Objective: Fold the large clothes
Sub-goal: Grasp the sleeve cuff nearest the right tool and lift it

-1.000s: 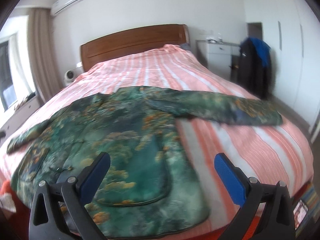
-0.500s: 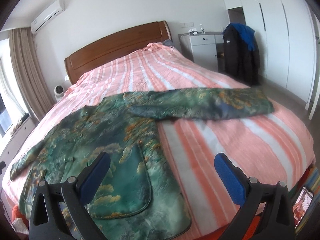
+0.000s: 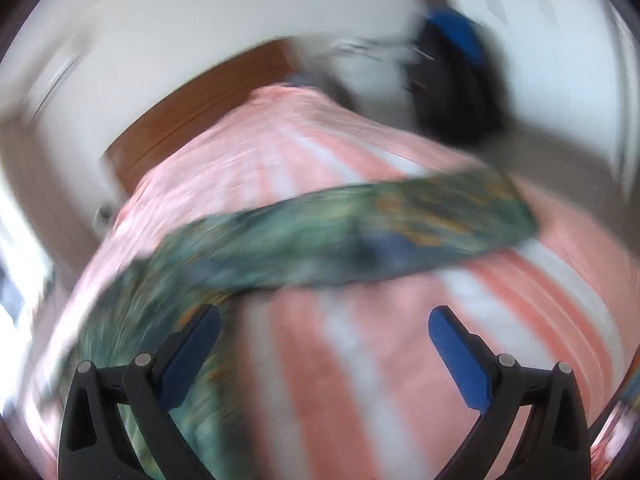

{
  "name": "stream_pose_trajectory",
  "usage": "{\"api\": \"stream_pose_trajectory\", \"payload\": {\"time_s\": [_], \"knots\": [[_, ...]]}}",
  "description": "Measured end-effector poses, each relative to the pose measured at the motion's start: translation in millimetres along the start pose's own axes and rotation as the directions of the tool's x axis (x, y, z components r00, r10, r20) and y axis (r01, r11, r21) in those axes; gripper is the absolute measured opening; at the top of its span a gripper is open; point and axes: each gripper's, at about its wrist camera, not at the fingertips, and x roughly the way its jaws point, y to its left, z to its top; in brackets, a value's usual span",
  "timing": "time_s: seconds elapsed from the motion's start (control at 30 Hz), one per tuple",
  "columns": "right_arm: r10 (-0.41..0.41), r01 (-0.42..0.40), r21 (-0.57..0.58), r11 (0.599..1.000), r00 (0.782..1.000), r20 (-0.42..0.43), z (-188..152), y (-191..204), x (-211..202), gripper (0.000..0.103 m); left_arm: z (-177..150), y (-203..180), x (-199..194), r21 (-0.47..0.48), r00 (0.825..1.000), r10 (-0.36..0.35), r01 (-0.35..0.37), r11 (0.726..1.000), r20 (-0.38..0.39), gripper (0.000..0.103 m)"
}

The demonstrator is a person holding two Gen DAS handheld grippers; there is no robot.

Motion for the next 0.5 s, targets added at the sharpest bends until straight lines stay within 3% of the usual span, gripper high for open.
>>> {"api": "stream_pose_trajectory", "payload": {"time_s": [0.1, 0.23, 0.3, 0.37, 0.43, 0.5], "knots": [[-0.057, 0.065, 0.286, 0.956, 0.998, -0.036, 18, -83, 28, 0.101, -4, 4, 9, -0.006, 0.999, 0.014, -0.014, 1.0, -0.032, 0.103], [0.03, -0.028, 0.394, 0.919, 1.0, 0.001, 39, -120, 53, 0.084, -4, 4, 20, -0.017, 0.997, 0.025, -0.026, 1.0, -0.067, 0.103], [0.043, -0.032, 0.437, 0.899, 0.999, -0.016, 51, -131, 74, 0.066, -2, 2, 22, -0.024, 0.997, 0.022, -0.024, 0.999, -0.069, 0.103], [-0.006, 0.024, 0.467, 0.884, 0.999, -0.039, 57, -133, 84, 0.017, -1, 0, 20, -0.025, 0.998, 0.013, -0.014, 1.0, -0.058, 0.103], [-0.055, 0.069, 0.424, 0.903, 0.997, -0.045, 67, -117, 82, 0.012, -1, -1, 16, -0.015, 0.999, 0.009, -0.01, 1.0, -0.039, 0.103], [-0.017, 0.014, 0.316, 0.949, 1.0, 0.005, 90, -73, 69, 0.011, -3, 1, 15, -0.01, 0.999, 0.011, -0.011, 1.0, -0.04, 0.103]]}}
